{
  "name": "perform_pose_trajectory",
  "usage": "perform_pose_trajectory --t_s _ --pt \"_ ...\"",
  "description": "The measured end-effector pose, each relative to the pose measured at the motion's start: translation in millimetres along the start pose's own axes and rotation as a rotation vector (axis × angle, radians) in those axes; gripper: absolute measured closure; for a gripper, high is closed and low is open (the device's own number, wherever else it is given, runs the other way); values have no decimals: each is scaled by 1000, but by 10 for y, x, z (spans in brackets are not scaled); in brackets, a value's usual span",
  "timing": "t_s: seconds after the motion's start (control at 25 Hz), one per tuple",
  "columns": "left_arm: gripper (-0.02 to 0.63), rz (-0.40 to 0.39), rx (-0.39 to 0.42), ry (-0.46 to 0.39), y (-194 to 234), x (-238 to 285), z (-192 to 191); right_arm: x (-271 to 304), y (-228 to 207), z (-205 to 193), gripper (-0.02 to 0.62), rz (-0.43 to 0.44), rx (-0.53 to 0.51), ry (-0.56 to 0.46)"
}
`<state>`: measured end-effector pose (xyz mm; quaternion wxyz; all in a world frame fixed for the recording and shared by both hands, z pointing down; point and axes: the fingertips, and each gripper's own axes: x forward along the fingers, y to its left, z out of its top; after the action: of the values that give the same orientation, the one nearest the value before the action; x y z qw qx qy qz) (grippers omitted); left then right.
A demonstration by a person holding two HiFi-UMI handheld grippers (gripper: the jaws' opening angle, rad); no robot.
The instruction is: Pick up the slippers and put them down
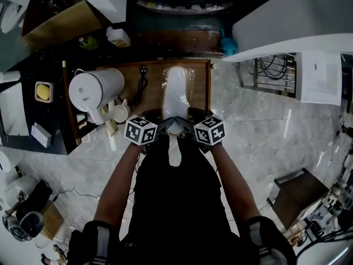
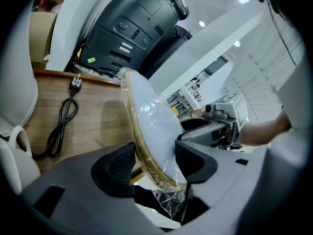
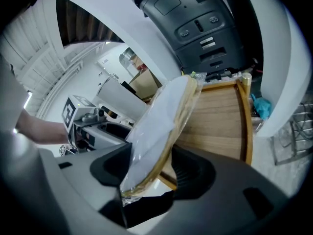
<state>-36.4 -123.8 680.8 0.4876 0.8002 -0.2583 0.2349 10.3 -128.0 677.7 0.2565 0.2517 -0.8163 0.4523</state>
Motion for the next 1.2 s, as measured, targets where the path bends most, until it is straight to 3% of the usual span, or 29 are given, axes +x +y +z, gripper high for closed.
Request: perform_pose_trajectory --t_s 0.52,1.2 --pt "347 -41 10 -75 -388 -244 114 -385 289 126 341 -15 -29 -38" --pt "347 8 64 -133 -842 -649 67 -743 722 128 341 59 -135 -85"
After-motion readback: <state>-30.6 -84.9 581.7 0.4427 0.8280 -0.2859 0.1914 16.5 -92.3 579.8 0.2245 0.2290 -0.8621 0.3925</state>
